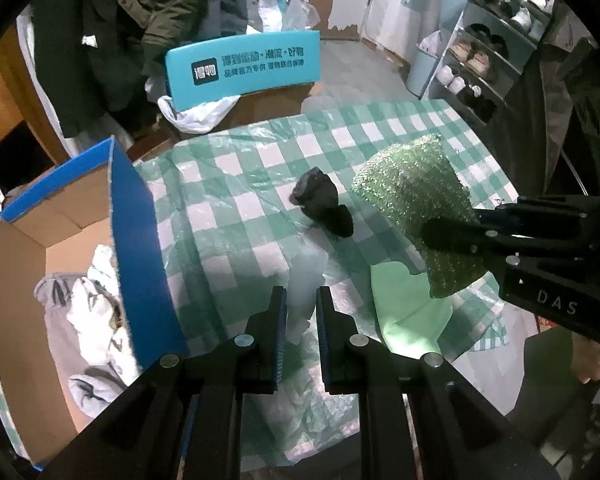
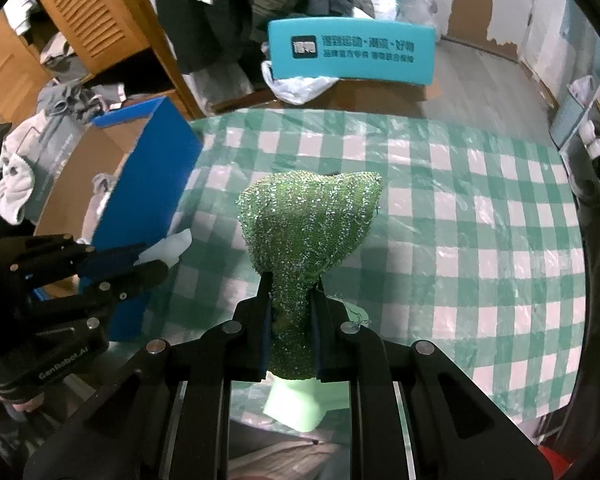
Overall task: Organize soft objects
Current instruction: 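Carry the green mesh item and white item over the box with both grippers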
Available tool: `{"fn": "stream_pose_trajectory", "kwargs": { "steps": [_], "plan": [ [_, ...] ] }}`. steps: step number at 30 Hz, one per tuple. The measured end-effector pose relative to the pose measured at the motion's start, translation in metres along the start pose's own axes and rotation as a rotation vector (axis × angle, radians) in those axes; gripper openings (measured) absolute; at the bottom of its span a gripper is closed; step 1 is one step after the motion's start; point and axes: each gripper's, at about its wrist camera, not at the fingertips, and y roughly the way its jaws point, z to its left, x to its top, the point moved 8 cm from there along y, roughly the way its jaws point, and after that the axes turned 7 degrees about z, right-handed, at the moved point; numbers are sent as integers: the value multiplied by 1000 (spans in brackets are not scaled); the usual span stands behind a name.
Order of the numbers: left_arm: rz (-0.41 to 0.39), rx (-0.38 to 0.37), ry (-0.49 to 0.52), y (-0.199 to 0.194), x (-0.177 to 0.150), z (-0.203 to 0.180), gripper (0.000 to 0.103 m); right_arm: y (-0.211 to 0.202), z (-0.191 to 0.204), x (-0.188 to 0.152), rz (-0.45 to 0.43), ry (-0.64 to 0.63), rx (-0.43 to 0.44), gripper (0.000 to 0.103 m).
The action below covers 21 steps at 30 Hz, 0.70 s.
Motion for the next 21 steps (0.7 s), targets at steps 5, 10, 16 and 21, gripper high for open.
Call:
{"fn": "stream_pose_trajectory", "kwargs": {
  "steps": [5,10,16,21],
  "plan": [
    [-16,12,-9,-10,-1,9,14,-8,14,4,-15,-28,3,14],
    [-37,9,-26,-22,-2,17,14,-13,26,8,-26,-50,6,14],
    [-58,14,-40,-34,-3,27,14,-15,41,13,-33,-74,12,14],
    [-78,20,-64,-44,-4,41,14,-15,56,19,-33,-93,17,14]
  ]
}}
